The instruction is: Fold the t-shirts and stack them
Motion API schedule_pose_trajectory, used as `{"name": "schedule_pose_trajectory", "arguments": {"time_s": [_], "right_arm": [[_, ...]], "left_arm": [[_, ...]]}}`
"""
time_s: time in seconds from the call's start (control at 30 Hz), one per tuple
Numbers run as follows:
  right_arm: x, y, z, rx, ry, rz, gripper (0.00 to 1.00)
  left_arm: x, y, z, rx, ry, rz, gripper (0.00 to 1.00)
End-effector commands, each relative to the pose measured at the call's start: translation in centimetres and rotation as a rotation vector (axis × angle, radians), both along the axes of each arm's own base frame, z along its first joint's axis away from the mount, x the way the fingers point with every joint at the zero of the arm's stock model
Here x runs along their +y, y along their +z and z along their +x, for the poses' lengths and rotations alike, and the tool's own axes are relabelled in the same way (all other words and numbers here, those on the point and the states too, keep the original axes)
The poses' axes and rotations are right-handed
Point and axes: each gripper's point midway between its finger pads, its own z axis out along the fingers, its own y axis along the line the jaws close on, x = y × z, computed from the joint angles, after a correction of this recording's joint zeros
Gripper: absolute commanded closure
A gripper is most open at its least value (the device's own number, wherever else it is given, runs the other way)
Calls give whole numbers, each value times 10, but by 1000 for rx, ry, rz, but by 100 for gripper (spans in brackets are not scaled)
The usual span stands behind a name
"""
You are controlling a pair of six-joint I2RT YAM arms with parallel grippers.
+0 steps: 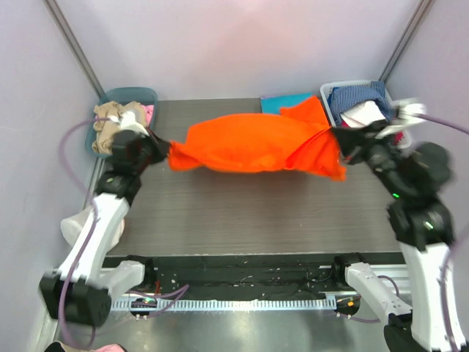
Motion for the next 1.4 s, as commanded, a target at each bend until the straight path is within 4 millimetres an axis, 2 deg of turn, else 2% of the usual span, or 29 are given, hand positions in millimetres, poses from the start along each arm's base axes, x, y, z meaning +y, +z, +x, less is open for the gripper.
{"name": "schedule_pose_trajectory", "arguments": {"time_s": [0.0, 0.07, 0.1, 0.2, 0.3, 0.47, 0.73, 0.97, 1.17, 1.33, 1.37], "right_arm": [[26, -203, 44, 541, 91, 16, 99], [28, -248, 40, 687, 77, 53, 99], [33, -281, 29, 790, 109, 53, 99], [39, -323, 9, 950, 131, 89, 99], [34, -338, -3, 1005, 90, 92, 99], [27, -347, -15, 1061, 50, 74, 99], [25, -364, -39, 1168, 36, 77, 99], [20, -359, -55, 1199, 12, 85, 99], [15, -361, -65, 1219, -16, 75, 99], [12, -357, -61, 1198, -43, 84, 99], [11, -350, -57, 1177, -52, 89, 99]], "left_arm": [[13, -159, 23, 325, 105, 45, 100], [18, -200, 18, 418, 147, 32, 100], [20, -217, 16, 467, 167, 32, 100], [24, -247, 3, 546, 210, 17, 100], [35, -263, -14, 600, 272, 25, 100], [51, -272, -38, 635, 342, 57, 100], [71, -285, -59, 697, 446, 109, 100], [85, -278, -79, 712, 527, 122, 100], [88, -270, -92, 705, 531, 119, 100], [86, -263, -100, 686, 522, 89, 100], [85, -260, -100, 675, 528, 76, 100]]}}
